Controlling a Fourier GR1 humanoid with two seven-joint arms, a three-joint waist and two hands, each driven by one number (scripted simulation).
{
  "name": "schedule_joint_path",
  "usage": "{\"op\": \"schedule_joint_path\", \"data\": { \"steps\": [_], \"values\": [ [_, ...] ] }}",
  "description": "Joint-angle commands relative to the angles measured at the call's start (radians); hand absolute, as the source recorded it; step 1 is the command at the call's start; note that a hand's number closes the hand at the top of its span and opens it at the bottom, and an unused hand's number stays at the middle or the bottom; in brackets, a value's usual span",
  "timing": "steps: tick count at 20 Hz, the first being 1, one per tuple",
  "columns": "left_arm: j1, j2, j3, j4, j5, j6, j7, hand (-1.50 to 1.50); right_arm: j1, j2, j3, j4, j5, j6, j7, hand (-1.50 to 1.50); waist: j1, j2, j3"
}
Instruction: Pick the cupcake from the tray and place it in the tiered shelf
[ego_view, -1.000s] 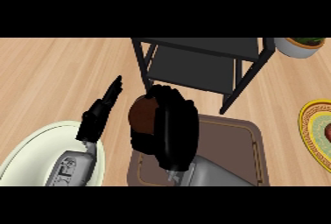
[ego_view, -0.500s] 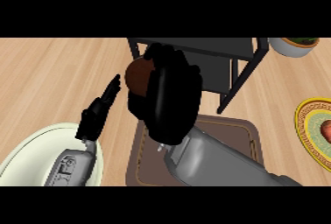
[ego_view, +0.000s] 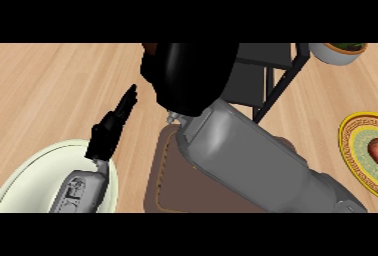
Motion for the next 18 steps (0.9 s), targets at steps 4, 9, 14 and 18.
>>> {"op": "schedule_joint_path", "data": {
  "steps": [4, 9, 14, 18],
  "values": [
    [0.007, -0.031, -0.015, 0.008, -0.002, 0.013, -0.003, 0.00, -0.194, 0.014, -0.097, 0.110, 0.045, 0.095, 0.239, 1.50, -0.013, 0.003, 0.001],
    [0.014, 0.005, 0.001, 0.005, -0.003, -0.003, -0.032, 0.00, -0.269, 0.014, -0.110, 0.230, 0.041, 0.095, 0.239, 1.50, -0.013, 0.013, 0.002],
    [-0.008, 0.025, 0.039, -0.013, 0.024, -0.011, -0.018, 0.00, -0.344, 0.014, -0.080, 0.304, 0.060, 0.140, 0.239, 1.50, -0.011, 0.010, 0.002],
    [0.037, 0.021, 0.011, -0.030, 0.005, -0.013, -0.026, 0.00, -0.299, 0.014, -0.108, 0.385, 0.097, 0.049, 0.208, 1.50, -0.028, 0.015, 0.004]
  ]
}}
